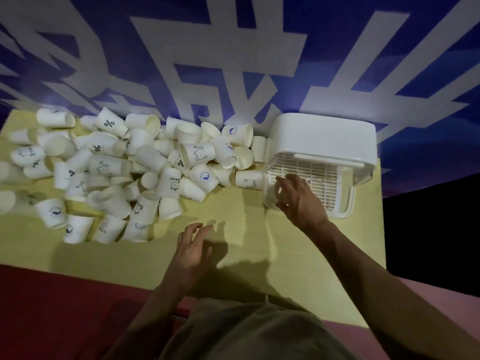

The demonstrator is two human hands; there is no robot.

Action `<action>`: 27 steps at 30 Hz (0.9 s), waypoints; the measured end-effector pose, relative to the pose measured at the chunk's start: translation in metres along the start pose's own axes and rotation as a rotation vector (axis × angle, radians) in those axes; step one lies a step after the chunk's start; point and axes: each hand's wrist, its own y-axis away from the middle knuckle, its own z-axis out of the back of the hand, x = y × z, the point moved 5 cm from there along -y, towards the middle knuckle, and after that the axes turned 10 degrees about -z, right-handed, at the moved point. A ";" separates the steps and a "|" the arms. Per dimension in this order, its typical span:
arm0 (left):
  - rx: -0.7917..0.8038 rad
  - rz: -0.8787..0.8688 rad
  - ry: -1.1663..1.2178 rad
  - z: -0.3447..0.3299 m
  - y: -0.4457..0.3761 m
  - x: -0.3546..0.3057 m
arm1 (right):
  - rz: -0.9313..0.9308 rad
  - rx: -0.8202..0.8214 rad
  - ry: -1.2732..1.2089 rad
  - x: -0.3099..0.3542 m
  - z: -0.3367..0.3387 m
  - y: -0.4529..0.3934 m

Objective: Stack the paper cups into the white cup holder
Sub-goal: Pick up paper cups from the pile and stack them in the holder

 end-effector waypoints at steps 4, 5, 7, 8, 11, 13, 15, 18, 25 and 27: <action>-0.089 0.014 -0.006 0.011 0.009 0.005 | -0.120 0.052 -0.054 -0.007 -0.012 -0.017; -0.111 0.008 -0.012 0.015 0.006 0.005 | -0.141 0.060 -0.055 -0.006 -0.012 -0.020; -0.169 0.012 -0.051 0.026 -0.002 0.007 | -0.164 0.081 -0.041 -0.003 -0.012 -0.022; -0.200 0.022 -0.072 0.033 -0.008 0.010 | -0.164 0.080 -0.028 -0.001 -0.012 -0.021; -0.292 -0.006 -0.148 0.053 -0.030 0.017 | -0.120 0.016 0.071 0.001 -0.012 -0.009; -0.332 0.012 -0.188 0.066 -0.046 0.027 | -0.081 -0.044 0.127 0.005 -0.010 0.005; -0.347 0.022 -0.239 0.076 -0.063 0.040 | -0.034 -0.096 0.108 0.016 -0.008 0.024; -0.293 0.020 -0.329 0.081 -0.085 0.056 | 0.050 -0.127 0.050 0.037 -0.008 0.052; -0.194 0.054 -0.362 0.072 -0.104 0.083 | 0.096 -0.086 -0.005 0.067 -0.013 0.072; -0.210 0.018 -0.316 0.074 -0.106 0.084 | 0.102 -0.088 0.002 0.077 -0.009 0.066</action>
